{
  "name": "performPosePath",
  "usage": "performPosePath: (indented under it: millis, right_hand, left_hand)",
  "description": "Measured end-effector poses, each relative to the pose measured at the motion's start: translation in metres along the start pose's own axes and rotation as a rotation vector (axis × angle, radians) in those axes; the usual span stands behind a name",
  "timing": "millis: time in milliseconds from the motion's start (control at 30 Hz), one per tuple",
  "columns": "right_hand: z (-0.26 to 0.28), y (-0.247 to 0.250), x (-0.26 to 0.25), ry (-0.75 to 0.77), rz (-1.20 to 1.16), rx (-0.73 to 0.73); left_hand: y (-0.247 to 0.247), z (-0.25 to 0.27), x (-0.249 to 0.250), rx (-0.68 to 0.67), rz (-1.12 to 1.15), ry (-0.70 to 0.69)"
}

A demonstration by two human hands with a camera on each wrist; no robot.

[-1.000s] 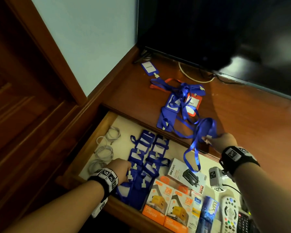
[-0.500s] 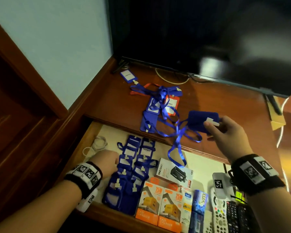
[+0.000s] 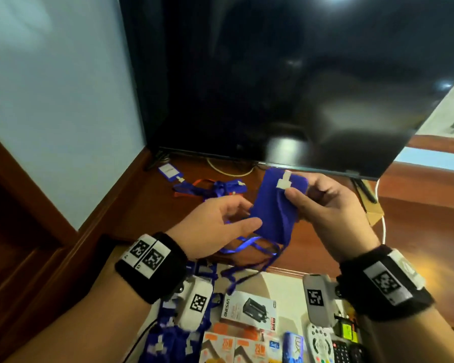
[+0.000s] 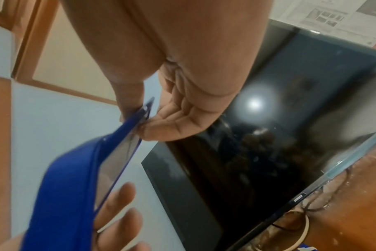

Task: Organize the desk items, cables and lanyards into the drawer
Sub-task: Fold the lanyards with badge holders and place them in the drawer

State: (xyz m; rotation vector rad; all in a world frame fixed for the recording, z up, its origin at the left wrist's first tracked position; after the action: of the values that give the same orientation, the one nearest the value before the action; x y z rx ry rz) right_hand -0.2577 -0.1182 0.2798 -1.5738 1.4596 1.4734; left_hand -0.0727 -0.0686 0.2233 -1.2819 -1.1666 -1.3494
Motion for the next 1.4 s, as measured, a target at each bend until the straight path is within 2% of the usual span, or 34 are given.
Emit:
performPosePath:
  millis: [100,200,267,333,400,500,600,700,833,933,1067,1167,1233,1300,1400]
  right_hand:
    - [0.007,0.004,0.001,-0.045,-0.131,0.018]
    - [0.013,0.000,-0.003,-0.047,-0.096,0.025]
    - [0.014,-0.001,-0.004,-0.048,0.021,0.060]
    - [0.014,-0.004,-0.007,-0.039,0.103,0.068]
    - [0.011,-0.003,-0.015,0.027,0.221,0.097]
    - [0.006,0.014,-0.016,0.112,0.541,0.175]
    - [0.006,0.022,0.013,0.005,0.720,0.046]
    - [0.019,0.011,0.045,-0.171,0.714,-0.119]
    - [0.035,-0.016,0.057,-0.179,0.619,-0.230]
    - [0.035,-0.027,0.060,-0.169,0.576,-0.233]
    - [0.021,-0.006,0.056,-0.175,0.531,0.063]
    - [0.017,-0.004,0.043,-0.099,0.528,0.131]
    - [0.017,-0.016,0.035,0.006,0.638,0.069]
    - [0.023,-0.034,0.033,0.061,0.672,-0.056]
    - [0.038,-0.062,0.030,0.153,0.700,-0.268]
  left_hand:
    - [-0.006,0.004,0.004,0.082,0.137,0.001]
    - [-0.011,0.010,0.005,0.084,0.174,0.017]
    - [-0.023,0.014,0.003,0.007,0.266,0.060]
    - [-0.045,0.022,-0.003,-0.129,0.397,0.161]
    - [-0.063,0.030,-0.008,-0.230,0.448,0.225]
    - [-0.051,0.031,-0.009,-0.146,0.306,0.216]
    - [-0.019,0.034,0.006,-0.040,0.146,0.170]
    - [0.013,0.037,0.032,0.061,-0.117,0.068]
    - [0.028,0.038,0.075,0.116,-0.326,-0.080]
    - [0.024,0.040,0.096,0.051,-0.442,-0.123]
    - [0.009,0.046,0.089,-0.113,-0.593,-0.050]
    - [-0.015,0.057,0.078,-0.251,-0.655,-0.028]
    - [-0.029,0.062,0.078,-0.320,-0.688,-0.032]
    - [-0.036,0.064,0.085,-0.349,-0.654,-0.048]
    - [-0.025,0.056,0.108,-0.247,-0.622,-0.129]
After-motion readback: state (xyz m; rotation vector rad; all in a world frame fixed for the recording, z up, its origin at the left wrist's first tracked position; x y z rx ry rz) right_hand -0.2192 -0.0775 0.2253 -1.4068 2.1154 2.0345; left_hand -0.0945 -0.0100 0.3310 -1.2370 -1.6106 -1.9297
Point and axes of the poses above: each hand's wrist, its own z-axis away from the middle knuckle, its own y-axis out of the back of the hand, x = y × z, the point moved 8 cm from there along -z, towards the middle knuckle, and after that the axes turned 11 degrees about z, right-handed, at the moved point
